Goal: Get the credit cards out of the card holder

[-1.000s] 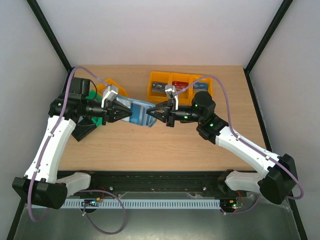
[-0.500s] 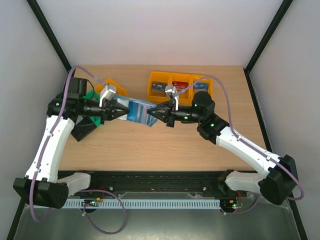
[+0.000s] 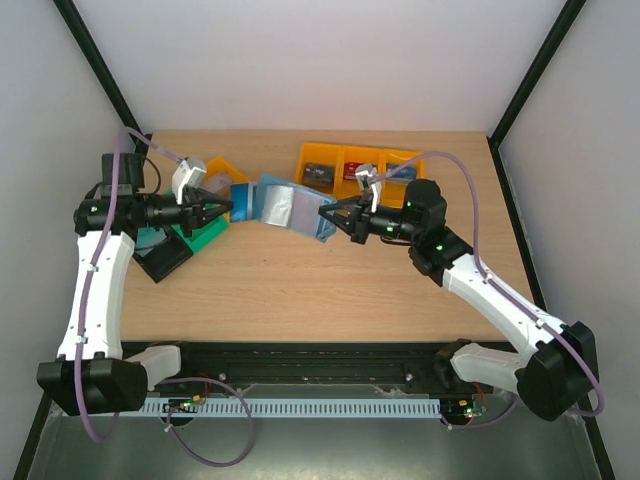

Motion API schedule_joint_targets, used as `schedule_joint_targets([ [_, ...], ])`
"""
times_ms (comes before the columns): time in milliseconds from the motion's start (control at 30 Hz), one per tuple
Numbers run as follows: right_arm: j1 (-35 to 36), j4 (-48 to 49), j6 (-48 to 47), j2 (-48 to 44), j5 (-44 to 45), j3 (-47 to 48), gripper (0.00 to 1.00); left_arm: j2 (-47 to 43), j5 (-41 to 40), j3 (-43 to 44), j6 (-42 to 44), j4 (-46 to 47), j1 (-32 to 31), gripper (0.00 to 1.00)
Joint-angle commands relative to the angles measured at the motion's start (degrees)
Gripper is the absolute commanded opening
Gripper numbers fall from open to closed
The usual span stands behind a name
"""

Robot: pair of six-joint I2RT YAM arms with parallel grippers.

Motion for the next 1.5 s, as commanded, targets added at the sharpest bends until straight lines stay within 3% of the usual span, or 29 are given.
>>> schedule_joint_targets([
  [0,-3.22,-0.23,4.45,0.98,0.51,-0.44,0.02,-0.95,-5.17,0.54,0.95,2.22,1.18,0.02],
  [300,-3.82,-9.26,8.30,18.79,-4.92,1.64,0.02,-1.90,-20.27,-2.76,-1.91,8.36,-2.29,0.02],
  [600,-3.75,-15.13,2.39,32.41,-5.38,1.70,0.02,-0.96,-42.45,-5.10,-5.65,10.72,-16.51,0.02],
  [700,-3.79,-19.01,0.12,36.22,-1.65,2.85,0.02,-0.76,-46.90,-5.20,-5.77,10.89,-19.84,0.02],
  [767,-3.93,-22.17,-0.52,37.71,5.66,3.97,0.03,-0.54,-48.66,-5.33,-6.05,10.68,-22.11,0.02],
  [833,-3.99,-25.09,-0.35,37.88,14.34,4.95,0.15,-0.26,-49.07,-5.71,-6.61,10.31,-24.60,0.02],
  [967,-3.99,-31.10,-2.13,33.89,26.69,7.30,0.49,0.12,-50.98,-6.30,-6.21,8.94,-29.45,0.02],
  [1100,-3.48,-35.98,-7.09,25.97,34.56,10.27,0.86,0.50,-42.74,-4.32,-5.02,5.67,-29.94,0.02],
  [1167,-2.10,-37.13,-10.79,20.92,37.52,11.33,1.00,0.72,-37.69,-2.94,-3.93,3.56,-29.99,0.02],
  [1267,2.62,-35.44,-18.05,12.46,34.34,10.80,0.99,0.67,-32.75,-1.54,-2.16,1.33,-30.02,0.02],
  [1400,6.36,-27.00,-24.81,2.57,11.81,6.56,0.99,0.55,-31.26,-0.67,-0.35,-0.91,-30.10,0.02],
  [1467,7.76,-22.92,-24.66,0.93,7.46,5.76,0.99,0.48,-30.32,-0.56,0.31,-1.81,-30.33,0.02],
])
